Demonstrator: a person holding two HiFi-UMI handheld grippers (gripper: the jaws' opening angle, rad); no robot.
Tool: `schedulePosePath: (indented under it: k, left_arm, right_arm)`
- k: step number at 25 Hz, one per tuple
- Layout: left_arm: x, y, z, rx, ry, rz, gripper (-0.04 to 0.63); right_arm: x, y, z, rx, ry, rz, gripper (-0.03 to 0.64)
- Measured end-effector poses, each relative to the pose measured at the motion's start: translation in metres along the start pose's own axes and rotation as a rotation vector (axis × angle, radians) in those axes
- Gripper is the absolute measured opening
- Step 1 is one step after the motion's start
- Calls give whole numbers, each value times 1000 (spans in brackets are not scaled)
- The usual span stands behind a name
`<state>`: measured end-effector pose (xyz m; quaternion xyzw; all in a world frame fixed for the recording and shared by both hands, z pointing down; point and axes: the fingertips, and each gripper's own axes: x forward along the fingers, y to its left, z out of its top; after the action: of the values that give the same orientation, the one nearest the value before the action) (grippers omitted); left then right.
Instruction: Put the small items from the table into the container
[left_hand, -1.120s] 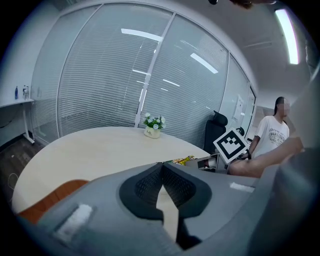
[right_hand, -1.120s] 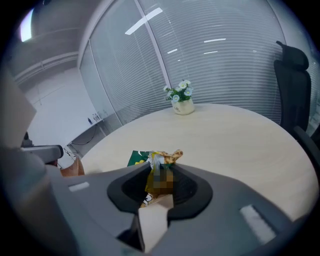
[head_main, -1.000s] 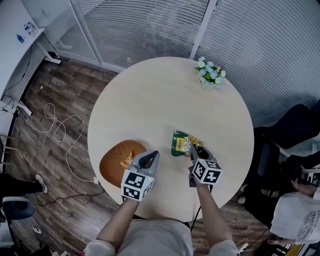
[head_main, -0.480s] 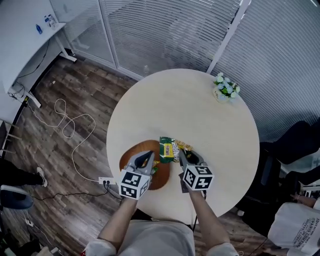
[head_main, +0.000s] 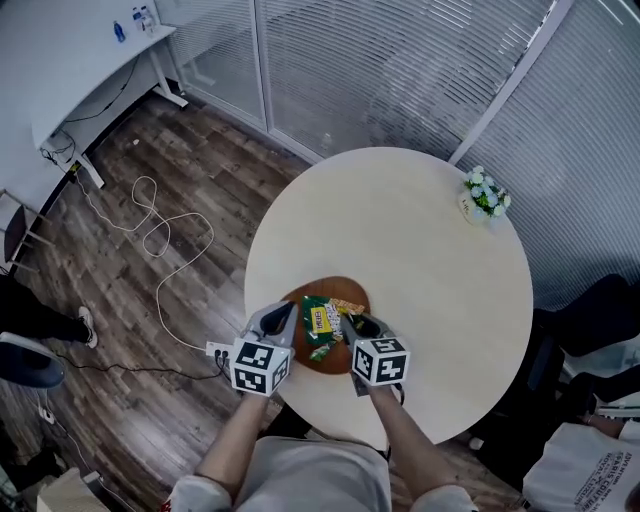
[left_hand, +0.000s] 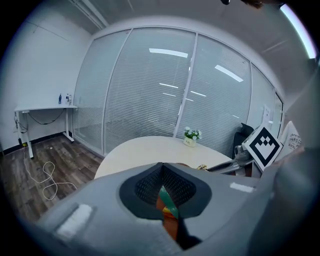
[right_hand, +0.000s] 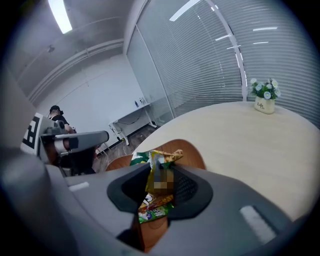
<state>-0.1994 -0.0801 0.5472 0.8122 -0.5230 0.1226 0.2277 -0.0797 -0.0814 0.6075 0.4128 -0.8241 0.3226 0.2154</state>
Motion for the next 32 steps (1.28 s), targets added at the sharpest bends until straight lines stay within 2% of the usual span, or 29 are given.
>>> schedulePosePath:
  k: [3, 5, 9, 11, 16, 21, 25, 32]
  left_arm:
    - [-3, 5, -7, -5, 8, 7, -3]
    - [-2, 5, -10, -5, 12, 3, -3]
    - [1, -6, -8, 12, 8, -29, -3]
    - [7, -18, -7, 27, 7, -58, -3]
    - [51, -74, -4, 74, 20, -178, -3]
    - [64, -137, -6, 134, 42, -321, -3]
    - [73, -186, -11, 176, 65, -401, -3]
    - [79, -236, -29, 221, 109, -489, -3]
  right_arm:
    - [8, 6, -12, -75, 39, -4, 121]
    - [10, 8, -15, -91, 43, -10, 222]
    - [-7, 3, -11, -41, -21, -33, 224]
    - [-25, -3, -4, 0, -80, -48, 199]
    - [-74, -54, 7, 42, -204, -174, 3]
    - [-129, -81, -18, 111, -267, -331, 2]
    - [-169, -103, -42, 173, -285, -438, 2]
    - [-204, -119, -69, 260, -311, -518, 2]
